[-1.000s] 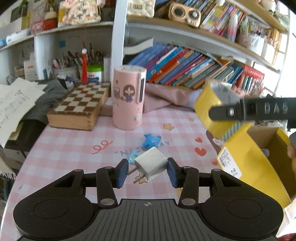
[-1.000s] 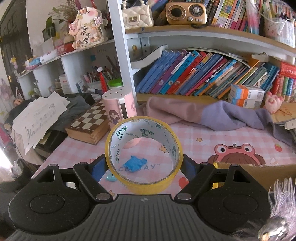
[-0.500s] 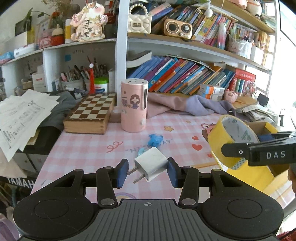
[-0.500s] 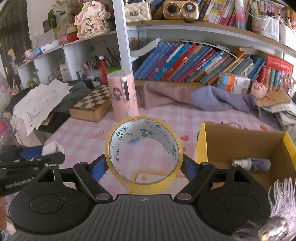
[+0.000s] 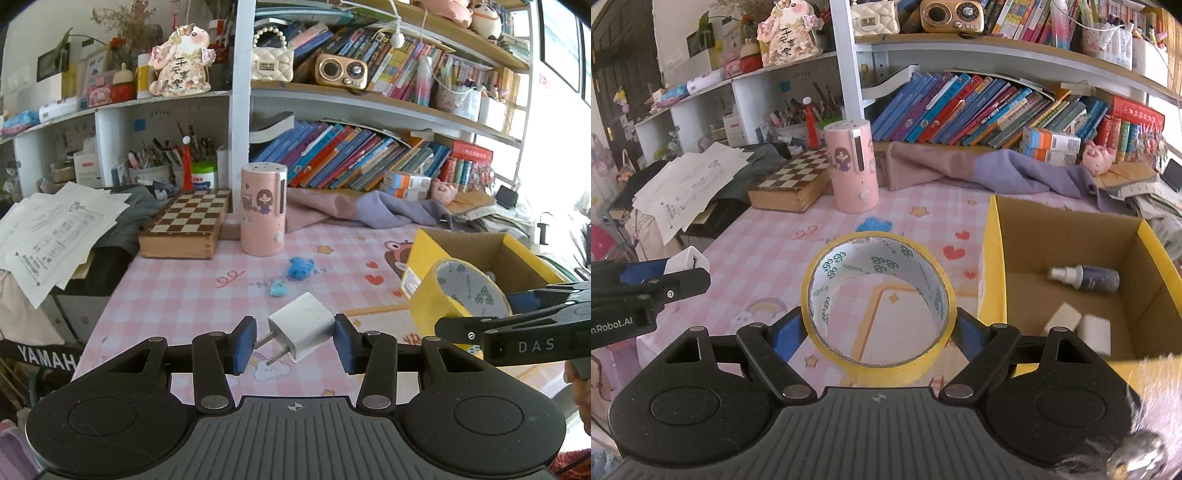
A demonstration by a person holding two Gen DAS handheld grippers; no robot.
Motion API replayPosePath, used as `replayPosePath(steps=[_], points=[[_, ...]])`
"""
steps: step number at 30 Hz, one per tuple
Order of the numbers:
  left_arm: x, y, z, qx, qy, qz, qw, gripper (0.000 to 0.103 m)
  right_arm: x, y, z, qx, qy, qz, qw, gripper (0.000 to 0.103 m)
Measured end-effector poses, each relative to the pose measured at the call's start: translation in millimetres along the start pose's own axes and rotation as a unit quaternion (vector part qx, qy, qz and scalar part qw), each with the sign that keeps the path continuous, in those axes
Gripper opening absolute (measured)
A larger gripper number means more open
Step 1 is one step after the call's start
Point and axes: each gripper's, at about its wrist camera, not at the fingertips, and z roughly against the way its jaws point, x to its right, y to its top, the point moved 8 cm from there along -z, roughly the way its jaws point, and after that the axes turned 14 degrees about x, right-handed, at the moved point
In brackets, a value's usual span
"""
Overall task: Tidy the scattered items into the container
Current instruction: 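Carry the tape roll and plug charger toward the yellow box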
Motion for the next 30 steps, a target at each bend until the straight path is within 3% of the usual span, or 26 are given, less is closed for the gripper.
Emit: replayPosePath(steps=[12, 30], points=[[24.7, -14.2, 36.4, 0.004, -0.027, 0.000, 0.9996, 0.044, -8.7, -25.6, 44.3, -0.004, -0.005, -0.010, 1.000, 0.081], [83.2, -31.2, 47.8, -0.012, -0.116, -0.022, 0.9930, 0.044, 23.3, -66.7, 101.0, -0.025, -0.077, -0.058, 0.995, 0.081]])
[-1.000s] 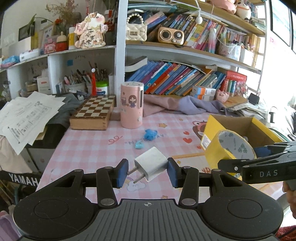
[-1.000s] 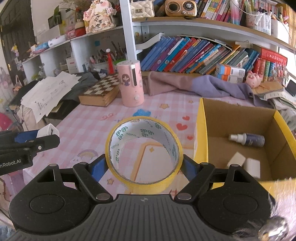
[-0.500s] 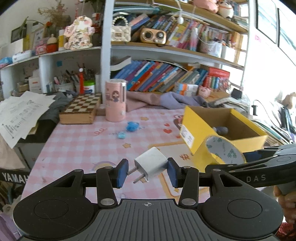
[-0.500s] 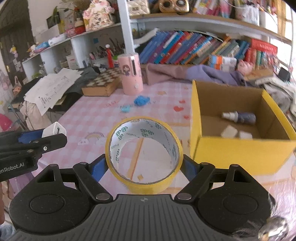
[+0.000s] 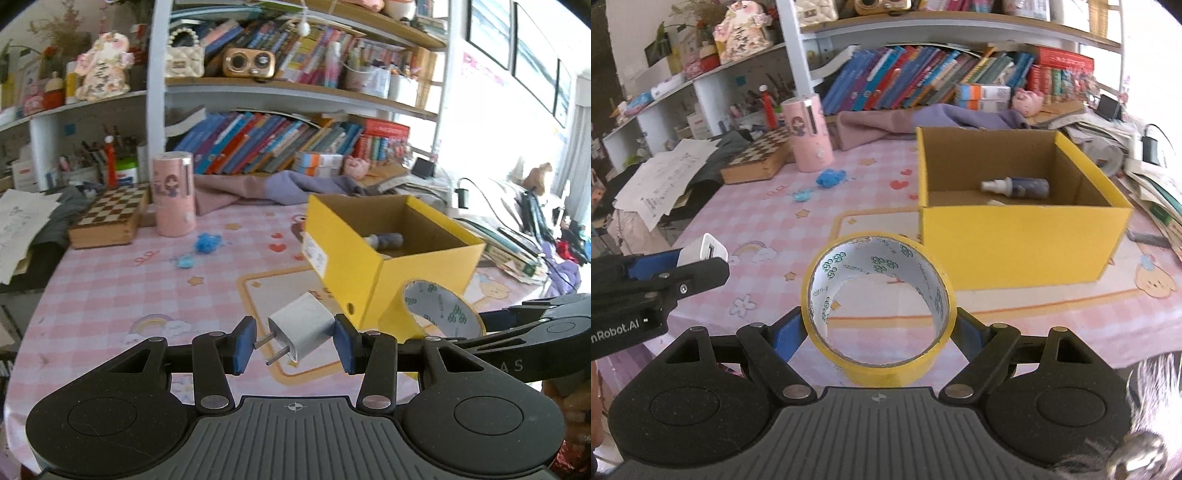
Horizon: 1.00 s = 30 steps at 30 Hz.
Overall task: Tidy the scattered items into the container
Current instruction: 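Carry the tape roll and plug charger toward the yellow box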
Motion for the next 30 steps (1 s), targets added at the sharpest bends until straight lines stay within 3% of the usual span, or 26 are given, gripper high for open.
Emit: replayPosePath(steps=[15, 30], points=[[47.2, -1.4, -21.4, -0.009, -0.081, -0.016, 0.9965, 0.044, 50.0, -10.6, 27.4, 0.000, -0.074, -0.029, 0.997, 0.081], [78.2, 9.0, -50.5, -0.006, -0.119, -0.033, 0.9923, 0.044, 86.6, -1.4, 25.7, 0.006, -0.107, -0.046, 0.993, 0.081]])
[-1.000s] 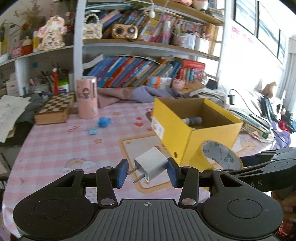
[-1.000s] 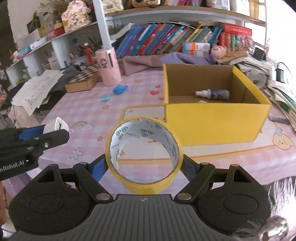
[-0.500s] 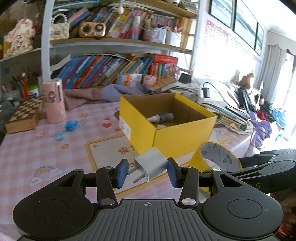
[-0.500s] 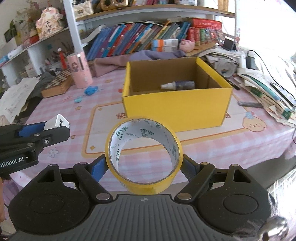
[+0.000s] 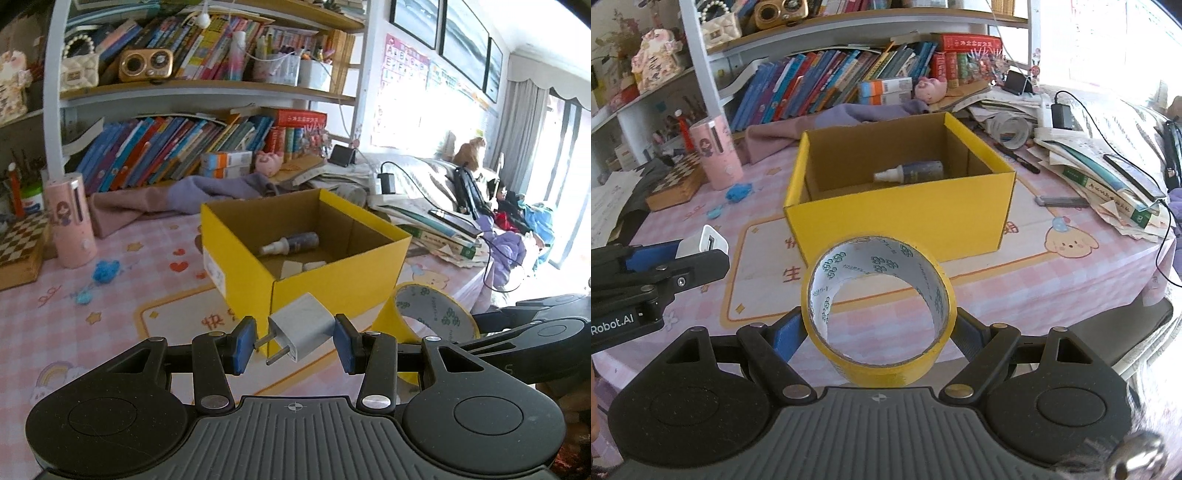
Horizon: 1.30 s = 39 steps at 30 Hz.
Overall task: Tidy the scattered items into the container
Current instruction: 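Carry the tape roll and plug charger toward the yellow box, then lower the tape roll into the yellow box with the right tool while the left tool lowers the charger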
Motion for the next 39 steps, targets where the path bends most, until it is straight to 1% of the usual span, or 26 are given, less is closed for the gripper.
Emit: replayPosePath(steps=[12, 20, 27, 31, 34, 39], points=[[8.1, 17.3, -31.7, 0.013, -0.014, -0.016, 0.9997, 0.044, 27.7, 26.8, -19.2, 0.022, -0.014, -0.010, 1.000, 0.081], [6.1, 29.4, -54.8, 0.011, -0.007, -0.028, 0.9995, 0.044, 41.6, 51.7, -35.6, 0.041, -0.012, -0.019, 0.999, 0.081], [4.9, 42.3, -76.8, 0.009, -0.002, -0.042, 0.9991, 0.044, 46.5, 85.0, -54.6, 0.068, 0.006, -0.018, 0.997, 0.081], [2.6, 49.9, -94.5, 0.010, 0.009, -0.043, 0.9990, 0.044, 52.4, 104.9, -70.2, 0.081, 0.014, -0.015, 0.997, 0.081], [1.2, 54.3, -107.7, 0.011, 0.019, -0.043, 0.9988, 0.044, 56.3, 117.5, -87.7, 0.079, 0.028, -0.018, 0.996, 0.081], [-1.6, 57.0, -128.8, 0.005, 0.039, -0.039, 0.9985, 0.044, 54.5, 130.2, -118.6, 0.064, 0.059, -0.005, 0.996, 0.081]])
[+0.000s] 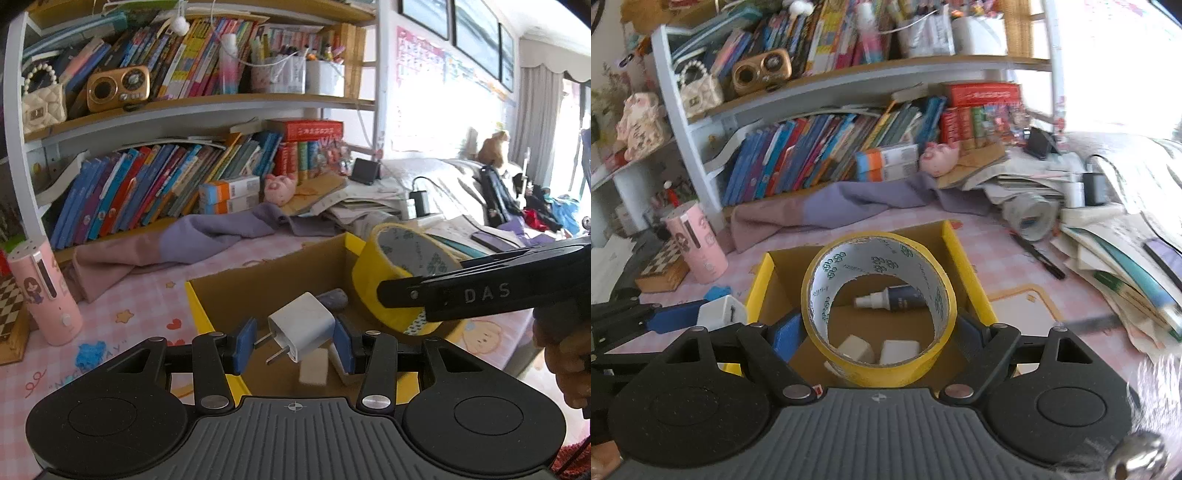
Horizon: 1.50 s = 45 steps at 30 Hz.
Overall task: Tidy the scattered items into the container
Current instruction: 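Lower the tape roll into the yellow box with the right tool while the left tool lowers the charger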
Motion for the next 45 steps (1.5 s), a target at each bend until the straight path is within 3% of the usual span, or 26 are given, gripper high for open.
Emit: replayPosePath(steps=[7, 11, 16, 26, 36, 39, 43, 45], points=[[-3.9, -2.7, -30.6, -0.019, 0.026, -0.006, 0.9995, 0.044, 4.7, 0.4, -48.4, -0.039, 0.037, -0.008, 0.999, 0.081], [-6.8, -3.3, -49.1, -0.029, 0.039, -0.021, 0.9986, 0.044, 13.1, -4.2, -78.3, -0.082, 0.055, -0.071, 0.993, 0.081], [-8.2, -7.8, -73.9, -0.048, 0.046, -0.040, 0.9970, 0.044, 21.0, -11.5, -114.8, -0.142, 0.071, -0.151, 0.976, 0.081], [-0.9, -33.6, -116.9, -0.109, 0.038, -0.112, 0.9871, 0.044, 34.1, -35.5, -166.8, -0.233, 0.039, -0.246, 0.940, 0.081], [-3.2, -40.1, -123.8, -0.138, 0.047, -0.112, 0.9830, 0.045, 31.1, -46.7, -182.1, -0.255, 0.031, -0.230, 0.939, 0.082], [-3.3, -39.3, -122.2, -0.137, 0.050, -0.114, 0.9827, 0.048, 31.9, -47.8, -182.7, -0.257, 0.032, -0.224, 0.940, 0.083], [-2.6, -35.2, -117.0, -0.120, 0.061, -0.120, 0.9836, 0.069, 31.5, -49.6, -180.8, -0.261, 0.030, -0.213, 0.941, 0.084], [-1.7, -33.2, -112.6, -0.112, 0.063, -0.120, 0.9845, 0.072, 30.9, -50.6, -178.2, -0.266, 0.034, -0.217, 0.939, 0.088]])
